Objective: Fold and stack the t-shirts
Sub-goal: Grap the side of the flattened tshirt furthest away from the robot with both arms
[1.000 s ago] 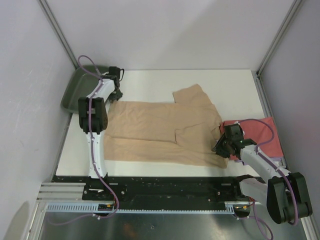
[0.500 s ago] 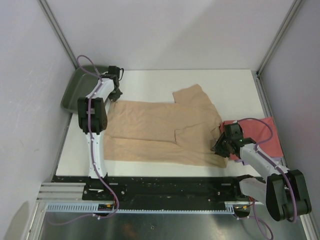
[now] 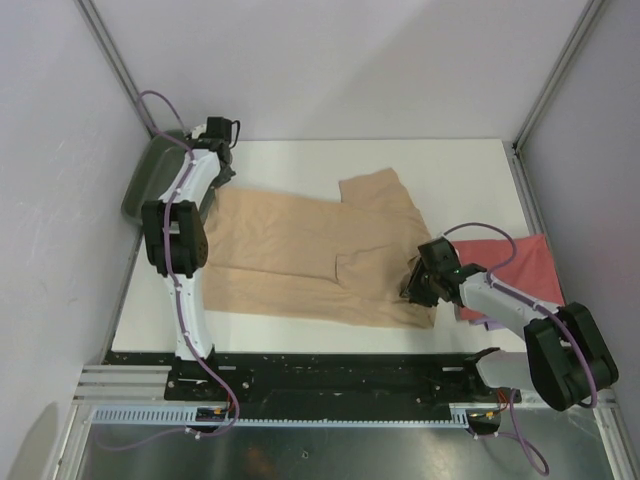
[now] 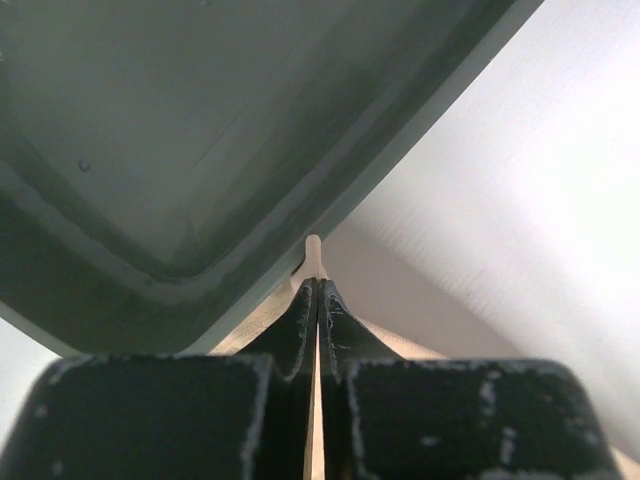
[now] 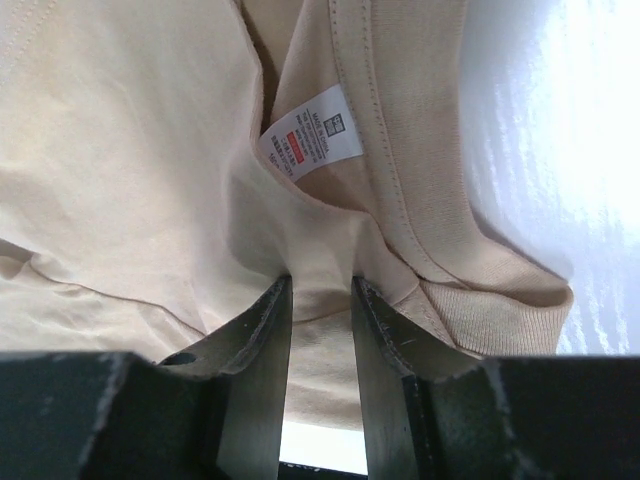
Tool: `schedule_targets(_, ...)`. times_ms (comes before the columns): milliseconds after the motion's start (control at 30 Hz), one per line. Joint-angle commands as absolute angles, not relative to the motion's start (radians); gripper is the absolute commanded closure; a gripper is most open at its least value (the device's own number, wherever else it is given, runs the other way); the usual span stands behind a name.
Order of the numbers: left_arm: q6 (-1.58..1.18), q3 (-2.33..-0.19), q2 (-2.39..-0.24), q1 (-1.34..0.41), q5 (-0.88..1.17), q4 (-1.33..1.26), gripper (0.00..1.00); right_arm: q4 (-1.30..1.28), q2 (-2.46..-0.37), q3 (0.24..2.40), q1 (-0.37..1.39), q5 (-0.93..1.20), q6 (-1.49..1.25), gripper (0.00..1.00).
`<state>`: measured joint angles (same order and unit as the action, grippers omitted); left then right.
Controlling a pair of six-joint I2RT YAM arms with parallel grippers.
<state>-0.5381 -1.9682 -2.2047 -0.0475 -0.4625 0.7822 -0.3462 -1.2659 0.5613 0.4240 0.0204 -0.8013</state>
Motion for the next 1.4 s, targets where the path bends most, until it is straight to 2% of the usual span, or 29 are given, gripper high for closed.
schedule_targets(0,-0.495,-1.947,-2.152,-0.045,-0.476,0.772,1.00,-0.455,-1.231,0.600,0.435,-0.067,-0.819,0.65)
schedule_targets(100,-0.487,-1.922,-2.145,-0.047,-0.457,0.762,1.00,-0.519,-1.145,0.657,0.406,-0.136,-0.793,0.63)
schedule_targets(233,-0.480,-1.895,-2.138,-0.047,-0.444,0.749,1.00,-0.455,-1.135,0.751,0.270,-0.086,-0.720,0.59)
schedule_targets(567,-0.496,-1.864,-2.131,-0.052,-0.388,0.722,1.00,-0.156,-1.561,1.144,0.136,-0.021,-0.569,0.53)
schedule_targets(867,-0.503,-1.841,-2.127,-0.051,-0.371,0.701,1.00,-0.109,-1.943,1.412,0.099,0.114,-0.504,0.46)
schedule_targets(1100,-0.503,-1.847,-2.134,-0.050,-0.367,0.696,1.00,-0.119,-2.098,1.519,0.098,0.156,-0.481,0.44)
schedule_targets(1367,-0.504,-1.853,-2.142,-0.048,-0.368,0.693,1.00,-0.157,-2.184,1.623,0.103,0.159,-0.495,0.44)
